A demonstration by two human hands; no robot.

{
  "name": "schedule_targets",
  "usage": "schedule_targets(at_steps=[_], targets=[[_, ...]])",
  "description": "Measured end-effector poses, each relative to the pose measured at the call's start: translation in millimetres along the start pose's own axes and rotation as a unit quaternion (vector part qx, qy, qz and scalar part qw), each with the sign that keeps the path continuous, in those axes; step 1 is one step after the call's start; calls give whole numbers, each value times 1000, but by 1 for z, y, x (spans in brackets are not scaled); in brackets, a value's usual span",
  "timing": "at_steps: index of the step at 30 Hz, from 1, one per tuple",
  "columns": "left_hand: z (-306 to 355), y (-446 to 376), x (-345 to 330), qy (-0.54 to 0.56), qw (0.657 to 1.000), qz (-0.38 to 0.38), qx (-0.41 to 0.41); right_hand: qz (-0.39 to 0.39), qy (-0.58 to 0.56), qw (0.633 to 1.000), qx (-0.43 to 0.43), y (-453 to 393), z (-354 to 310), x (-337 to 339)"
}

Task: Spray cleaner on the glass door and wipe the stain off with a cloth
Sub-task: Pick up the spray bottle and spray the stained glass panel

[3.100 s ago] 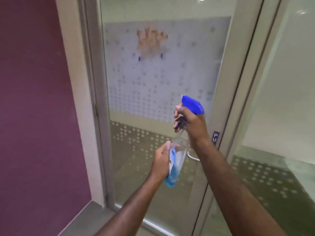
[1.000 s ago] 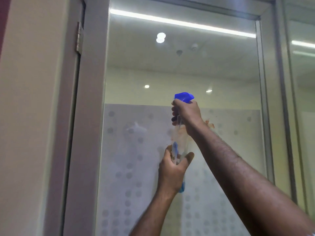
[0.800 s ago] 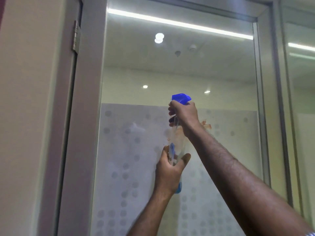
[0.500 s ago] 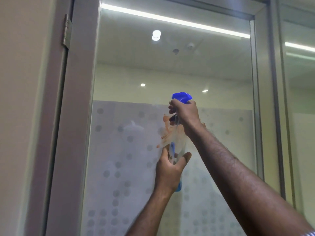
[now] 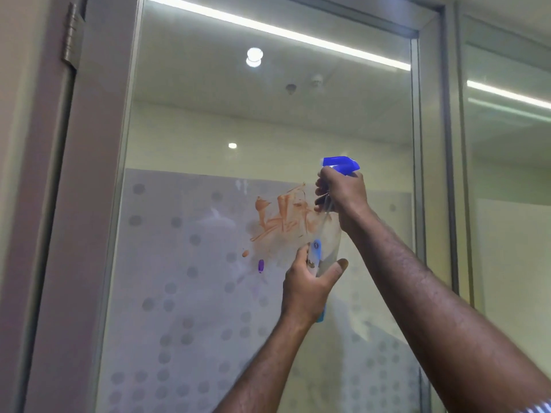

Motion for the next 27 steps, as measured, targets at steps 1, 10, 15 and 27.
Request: schedule_targets(at_steps=[1,10,15,27], targets=[[0,0,-4,1,1000,-4,3,2,11,1000,0,-1,0,4],[0,1,-25,5,999,-42,2,34,12,999,-7,-1,7,28],[-3,12,-39,28,997,-62,21,39,59,997,-22,6,9,38],[-4,48,-61,53,993,-100,24,71,77,994,-30,43,9,70]])
Point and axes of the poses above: each hand's wrist, its own y-axis away from the middle knuckle, its own x-axis out of the back of the hand, z = x × y, the point moved 8 cm from there along -y, towards the middle knuckle, and after that the axes turned 3 degrees about -z, right-handed, at the moved point
